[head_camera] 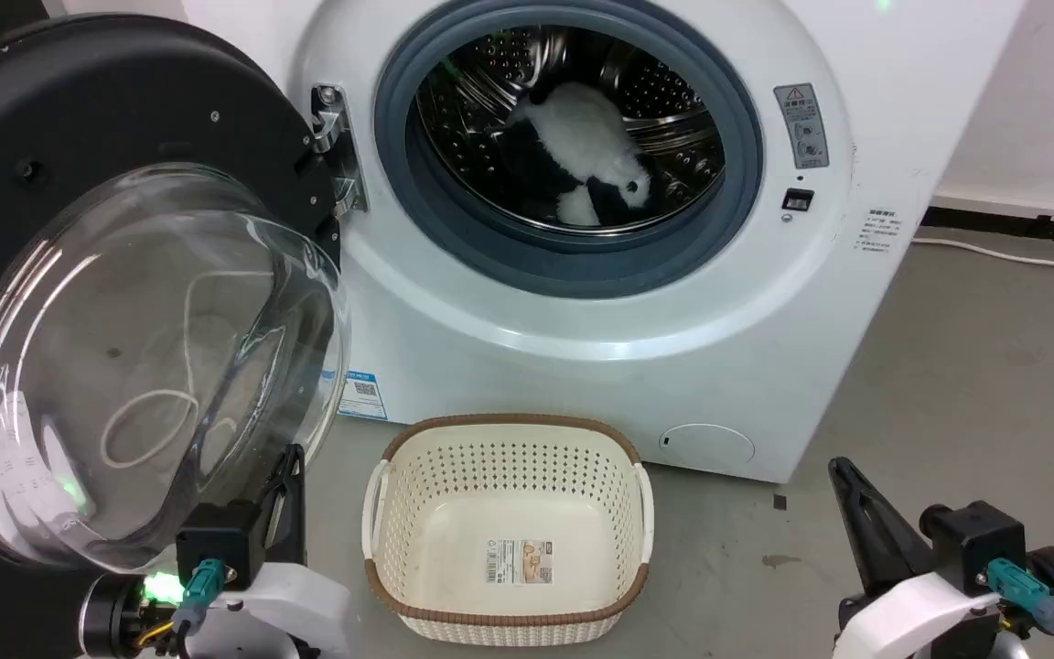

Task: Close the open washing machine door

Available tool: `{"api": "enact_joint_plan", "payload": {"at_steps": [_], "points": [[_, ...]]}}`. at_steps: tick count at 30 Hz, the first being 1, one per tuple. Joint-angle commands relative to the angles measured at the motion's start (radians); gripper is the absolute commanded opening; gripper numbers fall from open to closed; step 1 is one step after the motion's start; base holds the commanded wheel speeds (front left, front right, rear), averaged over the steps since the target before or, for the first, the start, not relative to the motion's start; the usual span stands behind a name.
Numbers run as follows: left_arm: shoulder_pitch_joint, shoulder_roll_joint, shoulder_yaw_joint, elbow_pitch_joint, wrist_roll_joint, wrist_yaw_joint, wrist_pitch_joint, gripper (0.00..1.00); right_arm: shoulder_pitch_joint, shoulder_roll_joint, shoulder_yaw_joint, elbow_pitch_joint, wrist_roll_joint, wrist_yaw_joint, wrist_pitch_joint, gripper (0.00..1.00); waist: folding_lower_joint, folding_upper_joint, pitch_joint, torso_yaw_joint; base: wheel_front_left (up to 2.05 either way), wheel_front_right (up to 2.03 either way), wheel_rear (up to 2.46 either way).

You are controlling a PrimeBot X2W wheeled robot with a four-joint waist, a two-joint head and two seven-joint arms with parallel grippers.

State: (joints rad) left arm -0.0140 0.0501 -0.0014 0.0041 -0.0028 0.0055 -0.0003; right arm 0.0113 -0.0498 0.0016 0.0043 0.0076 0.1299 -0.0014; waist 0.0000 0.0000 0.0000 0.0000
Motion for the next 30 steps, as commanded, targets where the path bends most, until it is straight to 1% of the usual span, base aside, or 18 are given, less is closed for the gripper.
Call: {"api": "enact_joint_plan", "payload": {"at_steps": [1, 30], "points": [[0.014, 0.0, 0.001, -0.004, 0.003, -0.005, 0.0, 0.0, -0.011, 0.0, -0.002, -0.004, -0.008, 0.001, 0.001, 0.0, 0.0, 0.0, 0.0, 0.0, 0.0, 0.0, 0.0], [0.014, 0.0, 0.001, -0.004, 0.003, -0.005, 0.0, 0.0, -0.011, 0.0, -0.002, -0.004, -0.008, 0.001, 0.001, 0.0, 0.0, 0.0, 0.0, 0.0, 0.0, 0.0, 0.0]]}}
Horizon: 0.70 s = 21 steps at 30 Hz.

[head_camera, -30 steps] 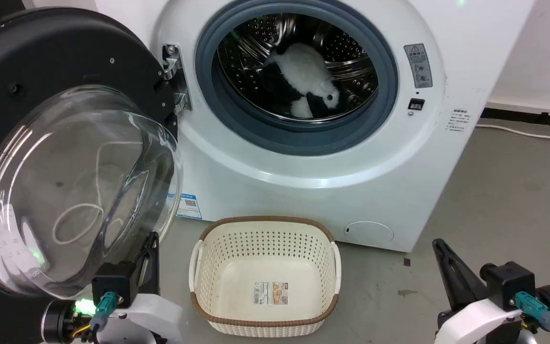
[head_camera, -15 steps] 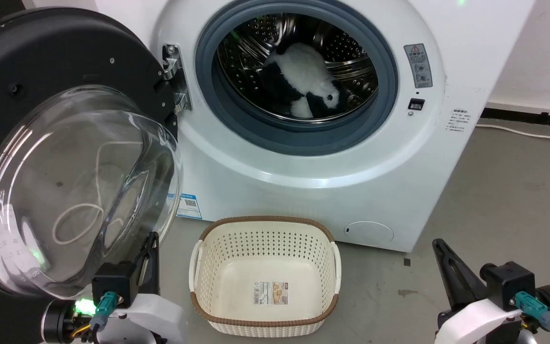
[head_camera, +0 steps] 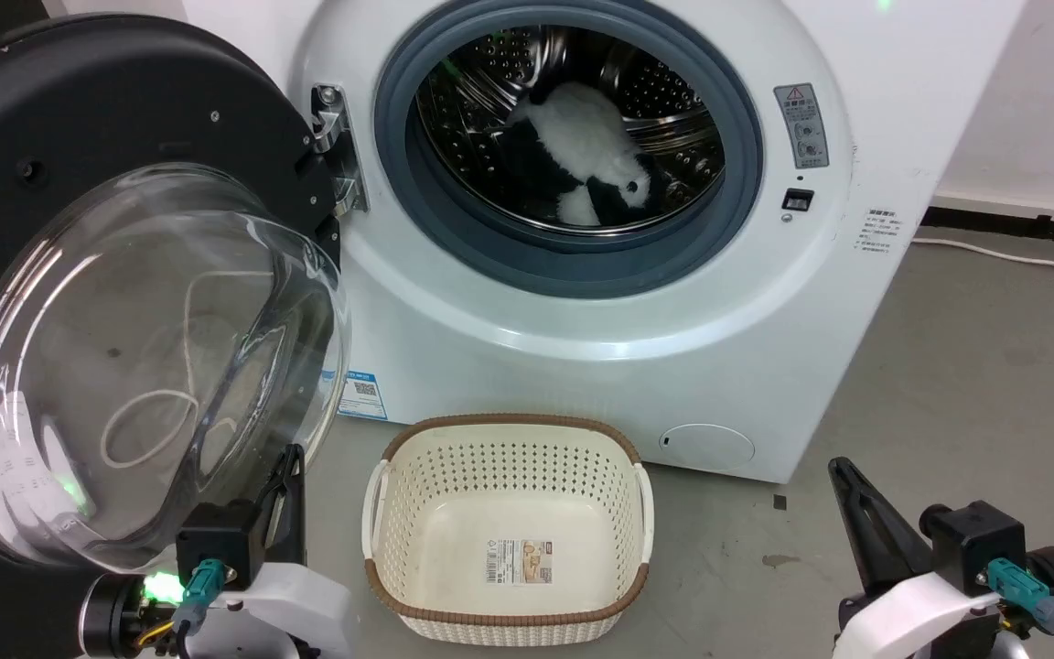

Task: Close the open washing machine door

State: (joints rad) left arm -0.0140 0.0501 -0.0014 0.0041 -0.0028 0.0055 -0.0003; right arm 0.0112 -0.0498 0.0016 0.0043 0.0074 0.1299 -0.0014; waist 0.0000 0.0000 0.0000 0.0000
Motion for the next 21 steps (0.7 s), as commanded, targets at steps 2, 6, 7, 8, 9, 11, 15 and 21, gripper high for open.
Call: {"api": "enact_joint_plan", "payload": {"at_steps": [2, 6, 7, 8, 9, 11, 15, 21], "points": [[0.014, 0.0, 0.001, -0.004, 0.003, -0.005, 0.0, 0.0, -0.011, 0.0, -0.002, -0.004, -0.007, 0.001, 0.001, 0.0, 0.0, 0.0, 0.0, 0.0, 0.0, 0.0, 0.0], [0.014, 0.0, 0.001, -0.004, 0.003, -0.005, 0.0, 0.0, -0.011, 0.0, -0.002, -0.004, -0.007, 0.001, 0.001, 0.0, 0.0, 0.0, 0.0, 0.0, 0.0, 0.0, 0.0], [0.014, 0.0, 0.001, -0.004, 0.003, -0.005, 0.0, 0.0, -0.011, 0.0, -0.002, -0.004, -0.007, 0.001, 0.001, 0.0, 0.0, 0.0, 0.0, 0.0, 0.0, 0.0, 0.0], [0.014, 0.0, 0.001, -0.004, 0.003, -0.005, 0.0, 0.0, -0.011, 0.0, -0.002, -0.004, -0.007, 0.001, 0.001, 0.0, 0.0, 0.0, 0.0, 0.0, 0.0, 0.0, 0.0], [0.014, 0.0, 0.001, -0.004, 0.003, -0.005, 0.0, 0.0, -0.011, 0.0, -0.002, -0.004, -0.007, 0.001, 0.001, 0.0, 0.0, 0.0, 0.0, 0.0, 0.0, 0.0, 0.0], [0.014, 0.0, 0.001, -0.004, 0.003, -0.005, 0.0, 0.0, -0.011, 0.0, -0.002, -0.004, -0.007, 0.001, 0.001, 0.0, 0.0, 0.0, 0.0, 0.0, 0.0, 0.0, 0.0], [0.014, 0.0, 0.001, -0.004, 0.003, -0.005, 0.0, 0.0, -0.011, 0.0, -0.002, -0.004, -0.007, 0.001, 0.001, 0.0, 0.0, 0.0, 0.0, 0.0, 0.0, 0.0, 0.0], [0.0, 0.0, -0.003, 0.003, -0.007, 0.001, -0.005, 1.0, 0.003, 0.0, 0.003, 0.003, 0.008, 0.0, -0.005, 1.0, 0.0, 0.0, 0.0, 0.0, 0.0, 0.0, 0.0]]}}
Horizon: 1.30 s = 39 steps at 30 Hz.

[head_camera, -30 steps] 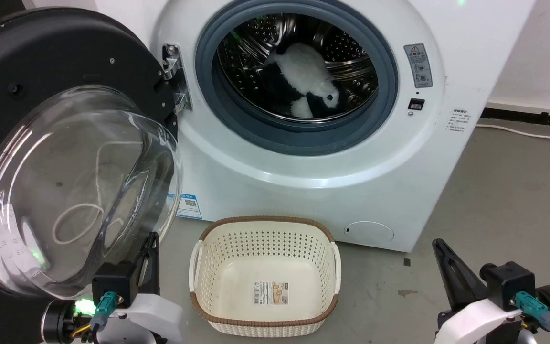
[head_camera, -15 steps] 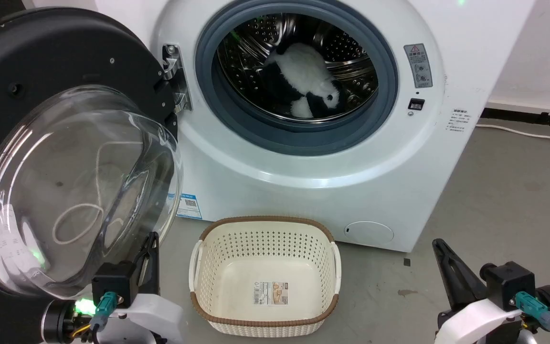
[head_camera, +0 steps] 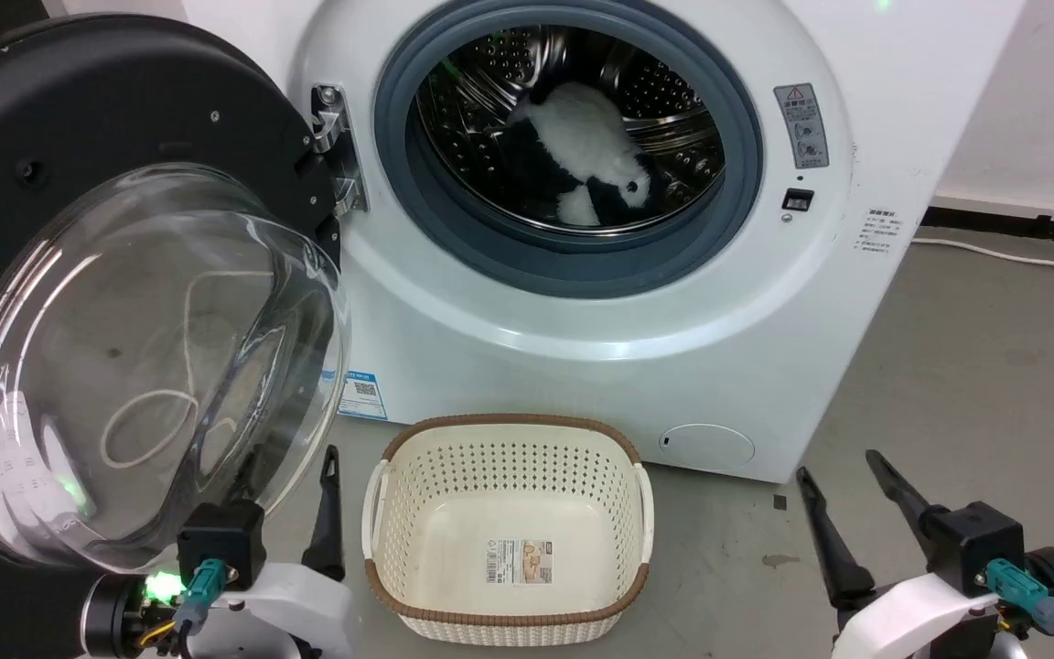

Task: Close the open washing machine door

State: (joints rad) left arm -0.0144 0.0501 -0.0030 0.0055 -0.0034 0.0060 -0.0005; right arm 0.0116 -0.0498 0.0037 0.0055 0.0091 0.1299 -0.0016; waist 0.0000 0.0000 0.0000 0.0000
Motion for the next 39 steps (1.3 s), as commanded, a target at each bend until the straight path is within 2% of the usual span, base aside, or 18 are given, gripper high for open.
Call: {"api": "enact_joint_plan", "payload": {"at_steps": [1, 39], "points": [[0.001, 0.0, -0.003, 0.002, -0.01, 0.001, -0.007, 1.0, 0.003, 0.0, 0.001, 0.004, 0.009, 0.0, -0.007, 1.0, 0.0, 0.0, 0.0, 0.0, 0.0, 0.0, 0.0], [-0.003, 0.0, -0.057, 0.051, -0.11, 0.01, -0.095, 1.0, 0.034, 0.0, 0.015, 0.052, 0.119, 0.0, -0.095, 1.0, 0.0, 0.0, 0.004, 0.008, 0.0, 0.0, 0.0]]}}
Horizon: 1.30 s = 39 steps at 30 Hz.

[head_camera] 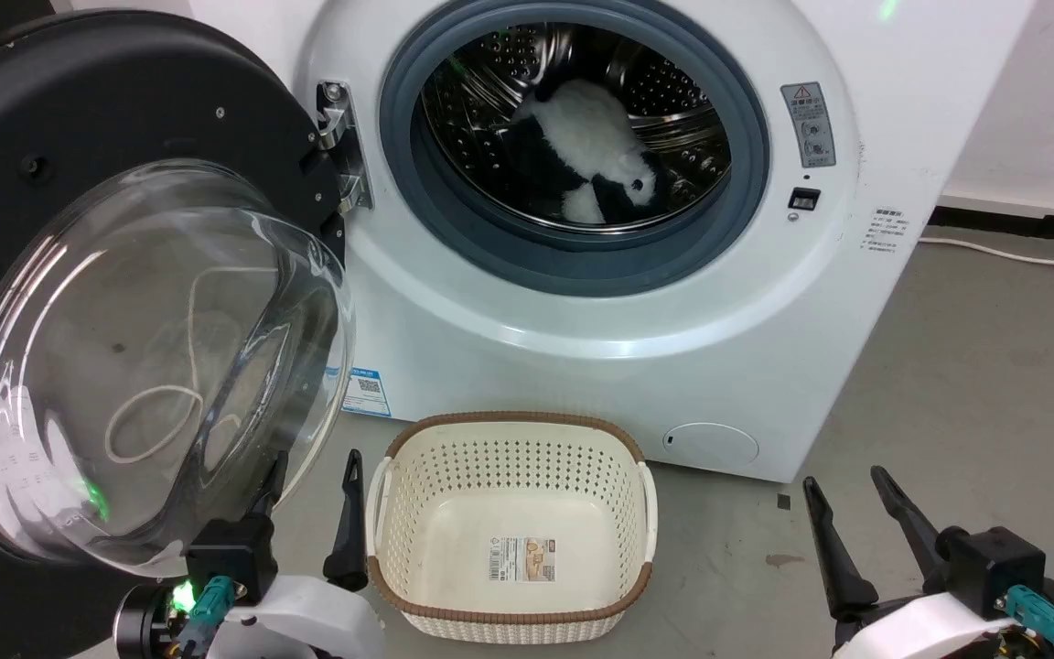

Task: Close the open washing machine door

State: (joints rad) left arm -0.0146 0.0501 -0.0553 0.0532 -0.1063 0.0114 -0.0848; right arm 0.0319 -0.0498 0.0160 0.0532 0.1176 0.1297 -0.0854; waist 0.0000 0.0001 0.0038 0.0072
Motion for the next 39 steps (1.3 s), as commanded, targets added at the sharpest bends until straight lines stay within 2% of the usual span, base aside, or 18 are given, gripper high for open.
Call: {"api": "enact_joint_plan", "payload": {"at_steps": [1, 2, 3, 12, 17, 22, 27, 28, 29, 31, 36, 39], "points": [[-0.003, 0.0, -0.005, 0.004, -0.01, 0.005, -0.013, 0.48, 0.015, 0.0, 0.002, 0.006, 0.013, 0.0, -0.013, 1.0, 0.0, -0.0001, 0.0, 0.001, 0.0, 0.0, 0.0], [-0.003, 0.0, -0.005, 0.004, -0.01, 0.005, -0.013, 0.48, 0.015, 0.0, 0.002, 0.006, 0.013, 0.0, -0.013, 1.0, 0.0, -0.0001, 0.0, 0.001, 0.0, 0.0, 0.0], [-0.003, 0.0, -0.009, 0.003, -0.013, 0.005, -0.017, 0.0, 0.016, 0.0, 0.003, 0.009, 0.019, 0.0, -0.017, 1.0, 0.0, -0.0001, 0.0, 0.001, 0.0, 0.0, 0.0], [-0.005, 0.0, -0.014, -0.029, -0.046, -0.003, -0.034, 0.0, 0.024, 0.0, 0.003, 0.018, 0.04, 0.001, -0.034, 1.0, 0.0, -0.0001, -0.002, 0.013, 0.0, 0.0, 0.0], [-0.014, 0.0, 0.01, -0.119, -0.095, -0.006, -0.044, 0.0, 0.03, 0.0, 0.002, 0.024, 0.053, 0.001, -0.044, 1.0, 0.0, -0.0001, -0.006, 0.043, 0.0, 0.0, 0.0], [-0.031, 0.0, 0.077, -0.239, -0.141, 0.007, -0.055, 0.0, 0.034, 0.0, -0.001, 0.031, 0.07, 0.001, -0.055, 1.0, 0.0, -0.0001, -0.012, 0.09, 0.0, 0.0, 0.0], [-0.057, 0.0, 0.194, -0.367, -0.155, 0.039, -0.065, 0.0, 0.034, 0.0, 0.001, 0.039, 0.084, 0.001, -0.065, 1.0, 0.0, -0.0001, -0.014, 0.139, 0.0, 0.0, 0.0], [-0.069, 0.0, 0.254, -0.407, -0.162, 0.057, -0.069, 0.0, 0.034, 0.0, 0.0, 0.042, 0.09, 0.001, -0.069, 1.0, 0.0, -0.0001, -0.014, 0.16, 0.0, 0.0, 0.0], [-0.069, 0.0, 0.254, -0.407, -0.162, 0.057, -0.069, 0.0, 0.034, 0.0, 0.0, 0.042, 0.09, 0.001, -0.069, 1.0, 0.0, -0.0001, -0.014, 0.16, 0.0, 0.0, 0.0], [-0.075, 0.0, 0.32, -0.427, -0.169, 0.071, -0.073, 0.0, 0.034, 0.0, 0.0, 0.046, 0.096, 0.001, -0.073, 1.0, 0.0, -0.0001, -0.014, 0.178, 0.0, 0.0, 0.0], [-0.099, 0.0, 0.505, -0.379, -0.188, 0.077, -0.084, 0.0, 0.038, 0.0, 0.0, 0.053, 0.113, 0.001, -0.084, 1.0, 0.0, -0.0001, -0.011, 0.217, 0.0, 0.0, 0.0], [-0.138, 0.009, 0.602, -0.287, -0.211, 0.041, -0.09, 0.0, 0.04, 0.0, -0.003, 0.055, 0.118, 0.001, -0.09, 1.0, 0.0, -0.0001, 0.002, 0.235, 0.0, 0.0, 0.0]]}}
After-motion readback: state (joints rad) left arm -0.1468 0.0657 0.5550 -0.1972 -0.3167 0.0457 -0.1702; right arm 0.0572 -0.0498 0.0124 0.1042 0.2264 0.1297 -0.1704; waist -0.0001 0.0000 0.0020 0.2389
